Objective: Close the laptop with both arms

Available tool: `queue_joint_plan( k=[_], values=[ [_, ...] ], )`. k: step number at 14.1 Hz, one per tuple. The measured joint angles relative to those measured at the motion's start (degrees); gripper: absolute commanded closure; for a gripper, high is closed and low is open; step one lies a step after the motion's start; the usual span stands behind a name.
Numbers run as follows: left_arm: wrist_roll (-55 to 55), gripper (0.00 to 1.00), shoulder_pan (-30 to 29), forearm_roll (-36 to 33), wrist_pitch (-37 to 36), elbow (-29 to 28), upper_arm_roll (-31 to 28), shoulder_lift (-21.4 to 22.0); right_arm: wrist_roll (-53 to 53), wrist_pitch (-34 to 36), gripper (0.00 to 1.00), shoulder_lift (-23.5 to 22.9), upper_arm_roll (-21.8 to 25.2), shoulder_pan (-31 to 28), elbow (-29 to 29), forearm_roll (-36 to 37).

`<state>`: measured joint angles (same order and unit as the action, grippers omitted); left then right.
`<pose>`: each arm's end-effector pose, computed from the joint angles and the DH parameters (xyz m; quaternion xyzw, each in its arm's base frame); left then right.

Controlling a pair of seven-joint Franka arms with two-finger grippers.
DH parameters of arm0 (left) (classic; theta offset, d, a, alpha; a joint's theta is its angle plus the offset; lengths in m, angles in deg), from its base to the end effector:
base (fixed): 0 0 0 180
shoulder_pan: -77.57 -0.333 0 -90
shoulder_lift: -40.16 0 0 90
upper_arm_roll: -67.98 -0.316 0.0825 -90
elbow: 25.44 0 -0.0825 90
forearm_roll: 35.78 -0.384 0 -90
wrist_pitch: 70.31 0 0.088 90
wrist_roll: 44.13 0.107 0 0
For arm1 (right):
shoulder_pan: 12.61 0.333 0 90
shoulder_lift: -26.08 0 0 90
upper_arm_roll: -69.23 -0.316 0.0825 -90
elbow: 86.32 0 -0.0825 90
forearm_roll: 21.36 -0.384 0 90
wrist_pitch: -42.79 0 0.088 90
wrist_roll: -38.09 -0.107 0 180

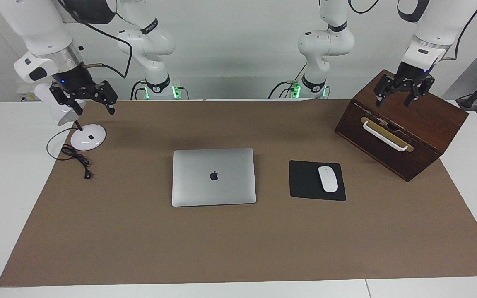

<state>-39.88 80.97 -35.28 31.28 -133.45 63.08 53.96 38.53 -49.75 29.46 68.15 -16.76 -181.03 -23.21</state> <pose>0.4948 0.0168 0.6184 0.9976 -0.0239 0.0646 0.0113 0.5392 -0.0253 0.6218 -0.9995 0.0235 -0.0110 0.0152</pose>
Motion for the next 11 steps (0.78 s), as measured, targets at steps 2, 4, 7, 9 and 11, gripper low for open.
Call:
queue_joint_plan(
  k=[2, 4, 7, 9, 11],
  values=[
    [0.00, 0.00, -0.01, 0.00, -0.89, 2.60, 0.01, -1.47, 0.00, 0.00, 0.00, 0.04, 0.16, -0.06, -0.33, 0.00],
    [0.00, 0.00, -0.01, 0.00, -2.18, 5.99, 0.06, -3.73, 0.00, 0.00, 0.00, 0.13, 0.19, -0.06, -0.57, 0.00],
    [-0.05, 0.00, -0.01, 0.03, -3.25, 9.00, 0.12, -6.67, 0.00, 0.00, 0.00, 0.36, 0.19, -0.06, -0.85, 0.00],
    [-0.07, 0.00, -0.01, 0.07, -4.03, 10.95, 0.14, -8.75, 0.00, 0.00, 0.00, 0.53, 0.19, -0.06, -1.02, 0.00],
    [-0.13, 0.00, -0.01, 0.26, -4.60, 12.34, 0.16, -10.52, 0.00, 0.00, 0.00, 0.63, 0.19, -0.06, -1.16, 0.00]
  ],
)
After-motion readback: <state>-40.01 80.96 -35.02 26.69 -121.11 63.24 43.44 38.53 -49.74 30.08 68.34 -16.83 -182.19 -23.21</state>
